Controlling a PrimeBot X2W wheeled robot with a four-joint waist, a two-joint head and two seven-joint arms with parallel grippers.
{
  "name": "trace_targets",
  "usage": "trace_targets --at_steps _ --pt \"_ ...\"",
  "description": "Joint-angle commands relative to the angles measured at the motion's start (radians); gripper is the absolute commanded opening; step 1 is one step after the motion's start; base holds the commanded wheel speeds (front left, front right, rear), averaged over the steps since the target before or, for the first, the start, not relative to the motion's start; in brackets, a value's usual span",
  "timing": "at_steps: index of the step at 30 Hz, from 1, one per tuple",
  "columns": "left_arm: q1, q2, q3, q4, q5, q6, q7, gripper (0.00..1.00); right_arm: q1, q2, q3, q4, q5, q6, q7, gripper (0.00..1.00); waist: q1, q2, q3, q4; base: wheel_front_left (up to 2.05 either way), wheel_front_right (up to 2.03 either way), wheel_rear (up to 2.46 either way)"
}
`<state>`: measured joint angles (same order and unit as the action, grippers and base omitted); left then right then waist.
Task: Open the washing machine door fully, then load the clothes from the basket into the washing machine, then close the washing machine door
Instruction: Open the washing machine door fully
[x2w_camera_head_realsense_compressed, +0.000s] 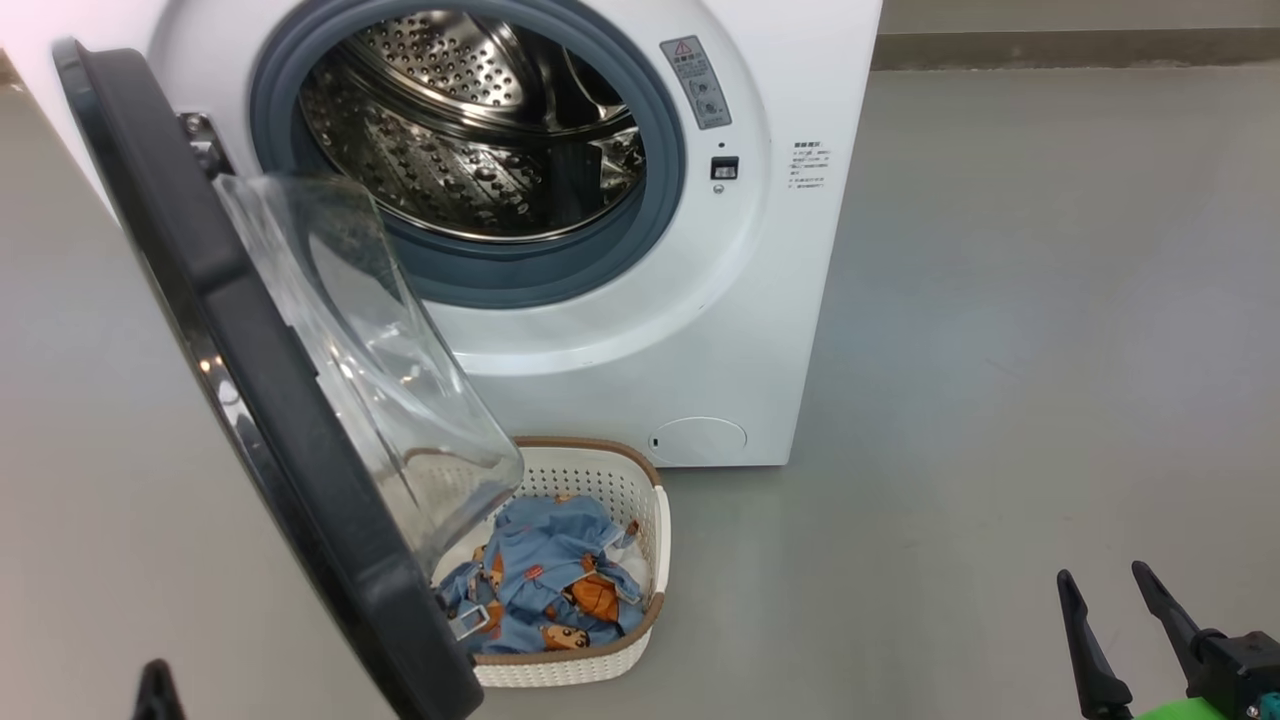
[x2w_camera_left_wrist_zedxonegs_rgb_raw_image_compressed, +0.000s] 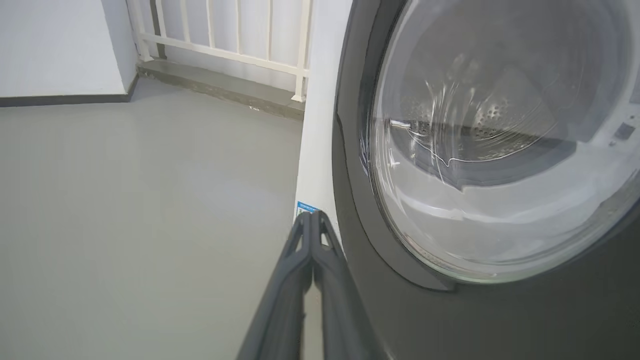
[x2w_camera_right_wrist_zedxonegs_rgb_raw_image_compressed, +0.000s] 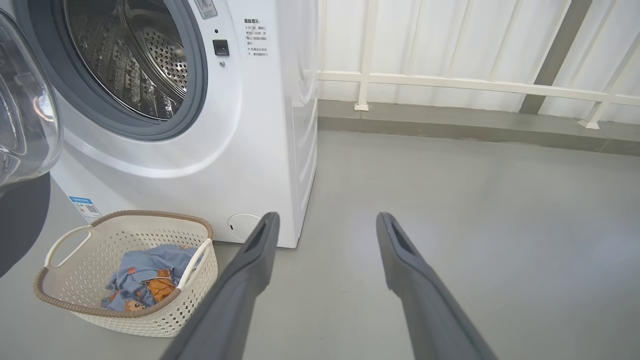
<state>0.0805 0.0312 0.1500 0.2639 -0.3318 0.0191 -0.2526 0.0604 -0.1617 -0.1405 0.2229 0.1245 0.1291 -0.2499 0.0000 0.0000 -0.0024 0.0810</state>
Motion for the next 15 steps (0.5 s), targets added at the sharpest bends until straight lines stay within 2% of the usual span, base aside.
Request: trace_targets --at_steps 1,9,15 --pt "-0.014 0.019 0.044 -0.034 -0.017 0.02 -0.009 0.0 -0.023 -0.019 0.02 -0.027 -0.002 0.002 -0.012 1.0 0.0 0.0 0.0 0.004 0.0 0.0 0.0" --pt "-0.046 0.019 0.088 -0.205 -0.082 0.097 -0.009 0.0 -0.014 -0.012 0.019 -0.022 -0.004 0.002 -0.012 1.0 0.0 0.0 0.002 0.032 0.0 0.0 0.0" --pt "-0.091 0.019 0.068 -0.48 -0.072 0.162 -0.009 0.0 -0.016 -0.011 0.019 -0.022 -0.002 0.002 -0.012 1.0 0.0 0.0 0.002 0.051 0.0 0.0 0.0"
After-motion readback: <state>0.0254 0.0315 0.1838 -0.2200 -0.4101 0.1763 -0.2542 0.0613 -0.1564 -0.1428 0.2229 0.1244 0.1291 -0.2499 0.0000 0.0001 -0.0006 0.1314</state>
